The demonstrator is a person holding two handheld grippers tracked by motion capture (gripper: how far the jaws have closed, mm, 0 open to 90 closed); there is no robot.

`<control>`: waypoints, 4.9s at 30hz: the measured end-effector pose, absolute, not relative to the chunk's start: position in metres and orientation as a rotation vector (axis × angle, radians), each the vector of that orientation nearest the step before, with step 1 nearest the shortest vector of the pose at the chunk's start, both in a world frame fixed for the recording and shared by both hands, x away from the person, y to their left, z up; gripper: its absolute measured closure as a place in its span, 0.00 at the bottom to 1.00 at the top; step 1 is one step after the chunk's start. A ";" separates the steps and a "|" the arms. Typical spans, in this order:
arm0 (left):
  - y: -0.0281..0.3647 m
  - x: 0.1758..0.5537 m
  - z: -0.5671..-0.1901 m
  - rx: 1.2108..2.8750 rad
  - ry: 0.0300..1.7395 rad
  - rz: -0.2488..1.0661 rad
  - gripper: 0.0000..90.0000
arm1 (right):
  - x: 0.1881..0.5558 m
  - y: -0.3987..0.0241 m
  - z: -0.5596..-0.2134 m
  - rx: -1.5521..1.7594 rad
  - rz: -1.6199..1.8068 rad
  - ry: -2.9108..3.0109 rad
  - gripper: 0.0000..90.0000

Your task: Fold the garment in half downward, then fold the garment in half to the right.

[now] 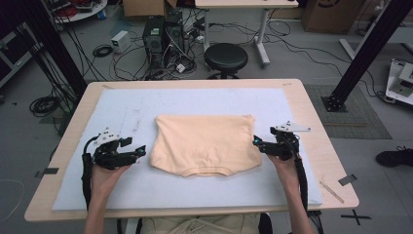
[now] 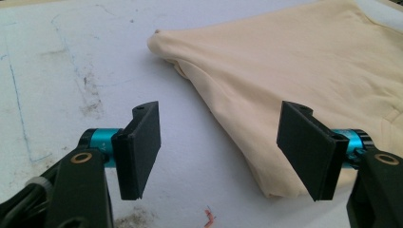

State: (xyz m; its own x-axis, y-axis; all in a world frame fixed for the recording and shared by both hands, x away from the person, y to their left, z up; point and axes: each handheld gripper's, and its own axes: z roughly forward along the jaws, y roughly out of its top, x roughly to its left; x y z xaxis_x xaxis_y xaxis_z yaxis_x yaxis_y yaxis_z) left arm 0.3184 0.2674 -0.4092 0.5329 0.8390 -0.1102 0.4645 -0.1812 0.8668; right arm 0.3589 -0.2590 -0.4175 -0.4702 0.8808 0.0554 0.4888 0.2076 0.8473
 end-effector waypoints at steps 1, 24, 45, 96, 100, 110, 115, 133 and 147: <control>0.267 0.318 -0.409 1.817 1.080 0.496 0.35 | 0.359 -0.259 -0.418 1.254 1.186 2.045 0.25; 0.244 0.314 -0.412 1.837 1.023 0.509 0.37 | 0.354 -0.250 -0.410 1.213 1.272 2.062 0.26; 0.218 0.307 -0.448 1.940 1.237 0.404 0.53 | 0.350 -0.229 -0.405 1.151 1.256 2.114 0.27; 0.209 0.297 -0.451 1.947 1.162 0.404 0.91 | 0.512 0.069 -0.433 0.818 1.109 2.666 0.38; 0.209 0.297 -0.451 1.945 1.162 0.403 0.91 | 0.517 0.076 -0.437 0.786 1.072 2.678 0.49; 0.209 0.297 -0.451 1.944 1.163 0.410 0.91 | 0.522 0.076 -0.441 0.759 1.003 2.681 0.80; 0.209 0.297 -0.451 1.941 1.163 0.400 0.91 | 0.521 0.078 -0.441 0.780 1.003 2.678 0.89; 0.231 0.291 -0.439 1.897 1.105 0.341 0.92 | 0.517 0.079 -0.429 0.780 1.025 2.708 0.91; 0.269 0.275 -0.406 1.849 1.077 0.391 0.92 | 0.506 0.106 -0.398 0.714 1.179 2.693 0.91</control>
State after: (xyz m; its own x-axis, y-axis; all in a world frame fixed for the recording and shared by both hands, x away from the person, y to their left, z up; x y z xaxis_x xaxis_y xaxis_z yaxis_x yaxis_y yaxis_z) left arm 0.2748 0.2694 -0.4059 0.5648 0.8080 -0.1678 0.5122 -0.1838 0.8390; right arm 0.5061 0.1060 -0.3979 -0.8823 0.4637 0.0802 0.3735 0.5864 0.7187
